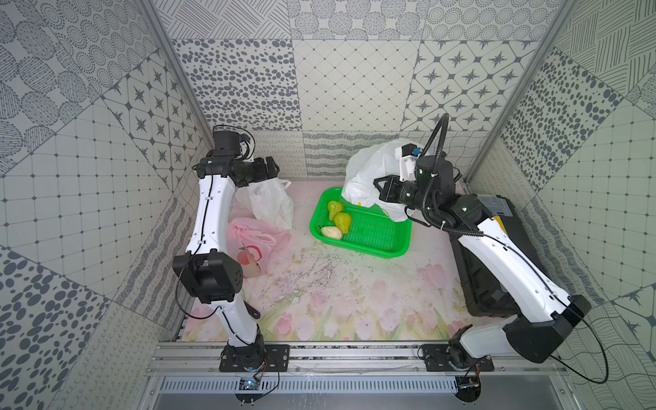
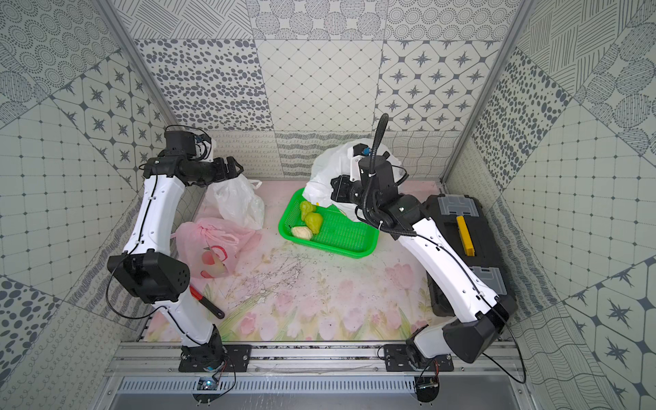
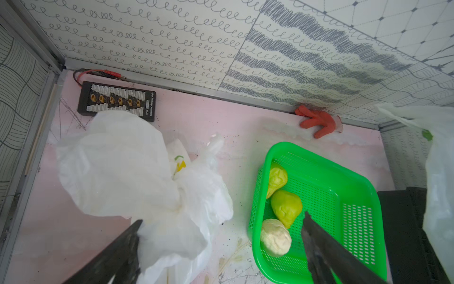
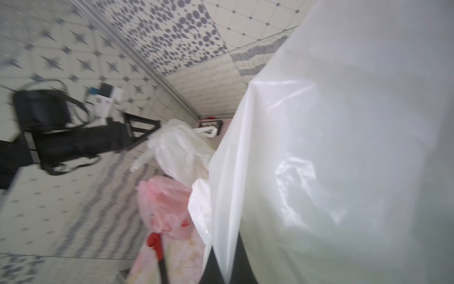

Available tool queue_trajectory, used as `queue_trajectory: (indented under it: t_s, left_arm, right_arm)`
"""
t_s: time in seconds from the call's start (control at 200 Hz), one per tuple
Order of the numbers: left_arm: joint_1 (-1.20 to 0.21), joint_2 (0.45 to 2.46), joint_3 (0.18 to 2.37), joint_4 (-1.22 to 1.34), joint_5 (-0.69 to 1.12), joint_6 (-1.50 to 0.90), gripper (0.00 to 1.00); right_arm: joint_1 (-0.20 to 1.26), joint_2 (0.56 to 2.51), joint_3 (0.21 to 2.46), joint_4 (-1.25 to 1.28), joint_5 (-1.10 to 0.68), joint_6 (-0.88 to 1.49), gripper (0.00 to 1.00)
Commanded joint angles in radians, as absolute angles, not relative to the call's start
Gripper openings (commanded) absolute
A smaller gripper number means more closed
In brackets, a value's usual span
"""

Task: Place the pears into plastic bags & tie knots
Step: Pick up the plastic bag at the center of the board, then place the plastic bag in the basket.

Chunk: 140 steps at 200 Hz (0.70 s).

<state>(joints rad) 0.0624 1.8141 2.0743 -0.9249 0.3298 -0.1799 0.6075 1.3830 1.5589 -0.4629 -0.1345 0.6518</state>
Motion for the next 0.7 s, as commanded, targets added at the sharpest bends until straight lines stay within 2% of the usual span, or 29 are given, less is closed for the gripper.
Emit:
queue_trajectory:
  t_s: [0.0, 0.075, 0.16, 0.23, 0.29, 0.355, 0.435, 0.49, 0.54, 0.695]
  left_arm:
    - [0.066, 1.722, 2.035, -0.936, 0.339, -0.221, 0.99]
    - [0.065, 1.645, 1.941, -0.848, 0.307, -0.212, 0.99]
    - [0.069, 1.541, 1.779, -0.666, 0.292, -0.203, 0.99]
    - [0.079, 1.462, 1.647, -0.524, 0.271, -0.279, 0.99]
    - [0.103, 1.428, 1.583, -0.462, 0.292, -0.382, 0.99]
    - [0.153, 1.447, 1.588, -0.456, 0.483, -0.447, 0.98]
    - [0.171, 1.497, 1.647, -0.529, 0.597, -0.468, 0.82]
    - [0.157, 1.517, 1.678, -0.606, 0.594, -0.442, 0.72]
    - [0.132, 1.518, 1.695, -0.674, 0.559, -0.403, 0.67]
    - [-0.021, 1.483, 1.693, -0.833, 0.437, -0.293, 0.68]
  right_arm:
    - [0.649, 1.33, 1.353, 0.002, -0.309, 1.085, 0.0]
    - [0.703, 1.283, 1.214, 0.249, -0.244, 1.245, 0.0]
    - [0.771, 1.22, 1.04, 0.452, -0.055, 1.399, 0.0]
    - [0.784, 1.174, 0.929, 0.496, 0.03, 1.475, 0.0]
    - [0.784, 1.11, 0.843, 0.404, 0.111, 1.504, 0.01]
    - [0.783, 1.047, 0.733, 0.302, 0.175, 1.567, 0.09]
    - [0.782, 0.967, 0.613, 0.124, 0.212, 1.65, 0.21]
    - [0.782, 0.899, 0.558, -0.009, 0.227, 1.647, 0.33]
    - [0.779, 0.838, 0.554, -0.216, 0.258, 1.615, 0.38]
    - [0.737, 0.698, 0.654, -0.637, 0.394, 1.376, 0.54]
